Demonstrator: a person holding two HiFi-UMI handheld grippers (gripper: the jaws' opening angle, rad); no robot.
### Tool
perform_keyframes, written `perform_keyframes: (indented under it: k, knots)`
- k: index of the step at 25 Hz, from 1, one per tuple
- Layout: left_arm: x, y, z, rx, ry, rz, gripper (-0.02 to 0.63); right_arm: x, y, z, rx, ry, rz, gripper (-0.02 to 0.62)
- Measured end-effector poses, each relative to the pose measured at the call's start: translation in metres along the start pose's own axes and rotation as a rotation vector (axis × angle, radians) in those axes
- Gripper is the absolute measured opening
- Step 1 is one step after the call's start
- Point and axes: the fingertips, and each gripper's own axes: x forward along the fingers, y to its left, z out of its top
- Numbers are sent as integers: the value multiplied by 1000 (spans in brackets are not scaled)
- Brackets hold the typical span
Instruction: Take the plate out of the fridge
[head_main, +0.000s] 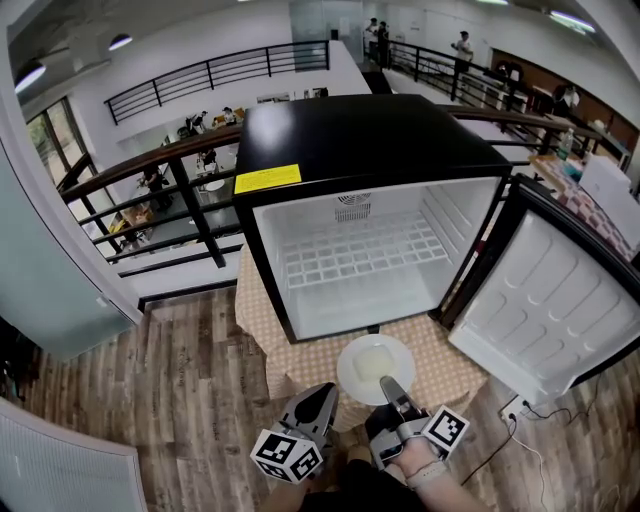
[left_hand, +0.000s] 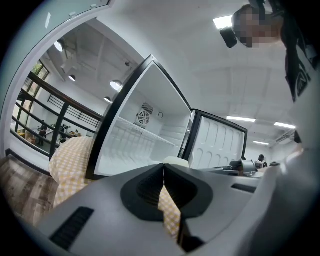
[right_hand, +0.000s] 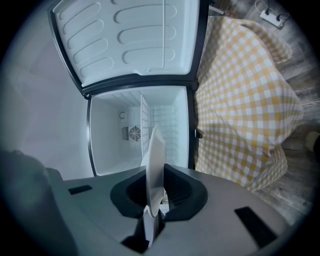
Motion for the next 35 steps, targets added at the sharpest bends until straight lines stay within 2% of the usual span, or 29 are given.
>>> perform_keyframes:
  k: [16, 22, 35]
  knots:
    - [-24, -23, 0, 17, 1, -57, 9, -33, 11, -15, -7, -51, 29, 52]
    - [-31, -34, -2, 19, 7, -86, 9, -48, 13, -19, 21, -82, 32, 52]
    - [-58, -52, -11, 19, 18, -110, 9, -80, 15, -37, 10, -91, 39, 52]
